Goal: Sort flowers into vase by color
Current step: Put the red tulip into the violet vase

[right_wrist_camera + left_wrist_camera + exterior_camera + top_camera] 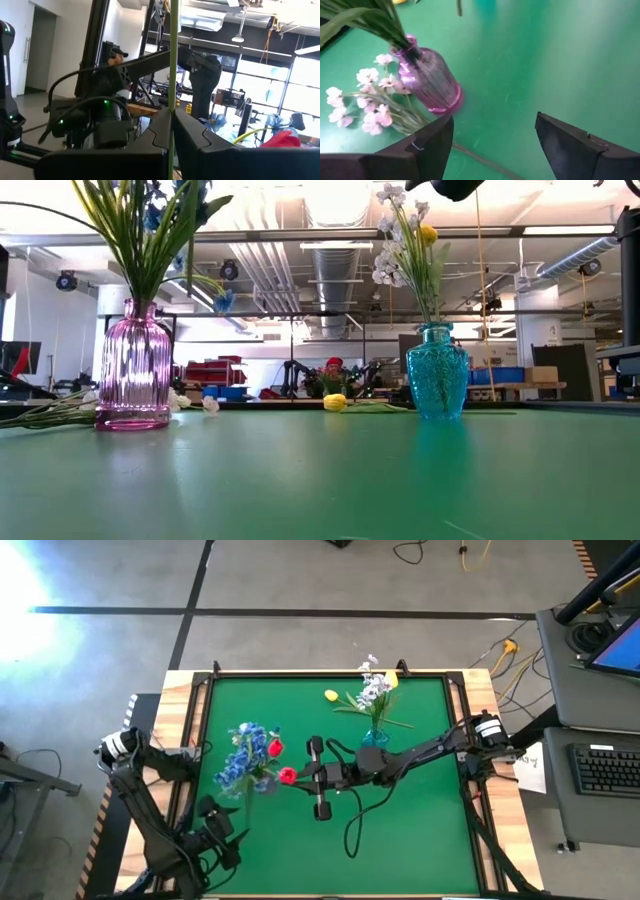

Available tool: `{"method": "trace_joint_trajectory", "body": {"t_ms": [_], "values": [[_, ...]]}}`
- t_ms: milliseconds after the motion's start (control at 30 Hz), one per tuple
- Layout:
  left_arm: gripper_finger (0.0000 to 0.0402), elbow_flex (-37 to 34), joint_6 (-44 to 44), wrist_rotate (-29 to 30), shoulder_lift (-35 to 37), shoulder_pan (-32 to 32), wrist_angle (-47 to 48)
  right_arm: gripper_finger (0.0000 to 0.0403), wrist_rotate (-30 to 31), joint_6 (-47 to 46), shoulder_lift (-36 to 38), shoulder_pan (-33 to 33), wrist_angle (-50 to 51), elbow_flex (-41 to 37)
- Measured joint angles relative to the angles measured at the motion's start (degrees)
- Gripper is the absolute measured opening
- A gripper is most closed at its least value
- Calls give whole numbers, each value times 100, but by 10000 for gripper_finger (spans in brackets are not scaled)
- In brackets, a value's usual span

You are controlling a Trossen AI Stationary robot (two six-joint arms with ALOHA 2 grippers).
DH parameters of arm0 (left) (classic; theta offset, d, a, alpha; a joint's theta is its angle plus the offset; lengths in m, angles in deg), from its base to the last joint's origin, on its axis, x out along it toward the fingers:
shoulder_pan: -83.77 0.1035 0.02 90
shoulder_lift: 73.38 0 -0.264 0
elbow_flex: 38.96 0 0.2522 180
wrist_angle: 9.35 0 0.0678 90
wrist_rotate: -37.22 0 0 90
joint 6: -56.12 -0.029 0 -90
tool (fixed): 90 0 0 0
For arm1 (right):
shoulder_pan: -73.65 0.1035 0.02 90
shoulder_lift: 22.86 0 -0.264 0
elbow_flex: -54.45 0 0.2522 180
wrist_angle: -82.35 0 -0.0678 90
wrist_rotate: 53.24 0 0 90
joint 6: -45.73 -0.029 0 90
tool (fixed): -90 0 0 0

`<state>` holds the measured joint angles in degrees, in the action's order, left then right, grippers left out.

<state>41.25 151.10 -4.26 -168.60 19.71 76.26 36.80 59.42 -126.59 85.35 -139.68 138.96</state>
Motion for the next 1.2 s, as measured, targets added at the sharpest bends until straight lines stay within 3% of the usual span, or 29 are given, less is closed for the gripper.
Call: {"method": "trace_joint_trajectory", "body": {"t_ms": [267,467,767,1000,1200], "values": [[250,17,646,20,-5,-51,747,9,0,49,0,0,152,0],[232,-9,826,350,-9,58,1410,9,-3,118,0,0,89,43],[219,-26,1418,492,-129,95,1379,9,-52,-13,0,4,255,175],[236,-112,1817,448,-327,187,1456,9,-50,-22,4,25,341,151],[288,-401,2504,382,-348,279,1512,9,-48,-19,9,42,325,151]]}}
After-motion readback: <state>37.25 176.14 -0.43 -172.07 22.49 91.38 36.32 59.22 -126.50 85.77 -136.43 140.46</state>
